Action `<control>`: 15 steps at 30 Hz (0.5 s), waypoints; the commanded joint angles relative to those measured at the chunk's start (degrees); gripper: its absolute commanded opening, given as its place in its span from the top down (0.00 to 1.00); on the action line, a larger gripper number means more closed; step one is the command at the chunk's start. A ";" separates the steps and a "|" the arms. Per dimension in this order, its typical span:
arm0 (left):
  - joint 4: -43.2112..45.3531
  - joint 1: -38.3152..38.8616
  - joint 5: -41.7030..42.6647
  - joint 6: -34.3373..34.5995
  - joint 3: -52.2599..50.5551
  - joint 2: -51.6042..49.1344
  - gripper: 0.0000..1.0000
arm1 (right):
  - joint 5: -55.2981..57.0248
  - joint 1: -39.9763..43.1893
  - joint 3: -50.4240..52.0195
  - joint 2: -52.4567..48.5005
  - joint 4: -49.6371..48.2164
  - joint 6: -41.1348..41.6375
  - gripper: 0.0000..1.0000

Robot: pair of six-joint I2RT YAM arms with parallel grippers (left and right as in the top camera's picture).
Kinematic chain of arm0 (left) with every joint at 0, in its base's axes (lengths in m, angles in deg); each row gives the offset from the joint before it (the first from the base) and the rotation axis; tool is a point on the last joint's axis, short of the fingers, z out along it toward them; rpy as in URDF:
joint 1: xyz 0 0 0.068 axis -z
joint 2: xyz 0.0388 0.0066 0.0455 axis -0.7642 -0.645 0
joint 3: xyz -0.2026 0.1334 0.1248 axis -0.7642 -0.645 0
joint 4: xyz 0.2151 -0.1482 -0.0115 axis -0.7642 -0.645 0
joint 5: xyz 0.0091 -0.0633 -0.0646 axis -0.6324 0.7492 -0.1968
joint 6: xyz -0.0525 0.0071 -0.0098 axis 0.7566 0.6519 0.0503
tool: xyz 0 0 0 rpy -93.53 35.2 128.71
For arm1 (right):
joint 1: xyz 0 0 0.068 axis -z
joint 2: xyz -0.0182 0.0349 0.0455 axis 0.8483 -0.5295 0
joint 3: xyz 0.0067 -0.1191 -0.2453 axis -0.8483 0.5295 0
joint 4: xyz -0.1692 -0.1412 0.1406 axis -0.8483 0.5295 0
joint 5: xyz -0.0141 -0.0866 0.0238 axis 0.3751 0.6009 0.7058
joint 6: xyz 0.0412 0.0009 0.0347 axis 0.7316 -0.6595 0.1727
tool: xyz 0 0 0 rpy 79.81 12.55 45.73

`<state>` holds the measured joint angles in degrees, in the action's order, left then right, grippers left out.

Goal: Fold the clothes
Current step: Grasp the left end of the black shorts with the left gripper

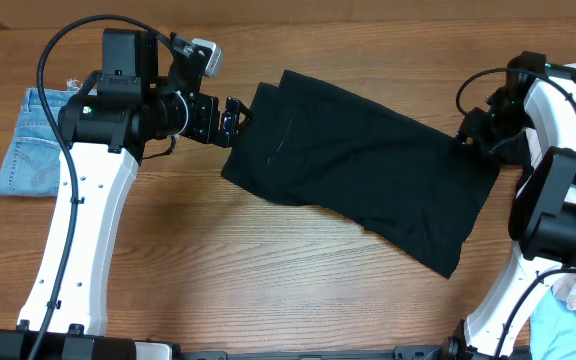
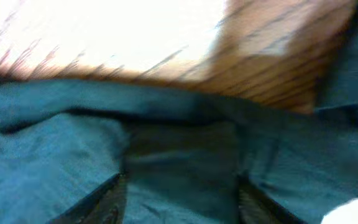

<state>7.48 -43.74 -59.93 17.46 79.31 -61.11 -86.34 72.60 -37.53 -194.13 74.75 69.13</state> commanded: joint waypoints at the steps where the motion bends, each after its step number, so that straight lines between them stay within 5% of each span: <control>1: 0.20 0.26 -1.99 -1.29 0.87 -0.20 0.00 | -2.71 -1.29 0.33 -0.39 1.22 -0.87 0.90; 2: 0.17 0.26 -3.54 -1.29 0.87 -0.17 0.00 | -2.73 -1.36 0.33 -0.04 1.81 -1.81 0.96; 11: 2.49 0.26 -5.75 -1.29 0.90 -0.17 0.00 | -11.32 -2.58 0.31 19.65 8.24 -9.57 0.96; 15: 3.34 0.26 -5.77 -1.27 0.90 -0.37 0.10 | -11.50 -6.34 0.31 26.10 13.33 -9.75 0.96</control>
<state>10.26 -43.74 -65.26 17.24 79.31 -61.11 -96.36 68.90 -36.90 -170.57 86.31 60.61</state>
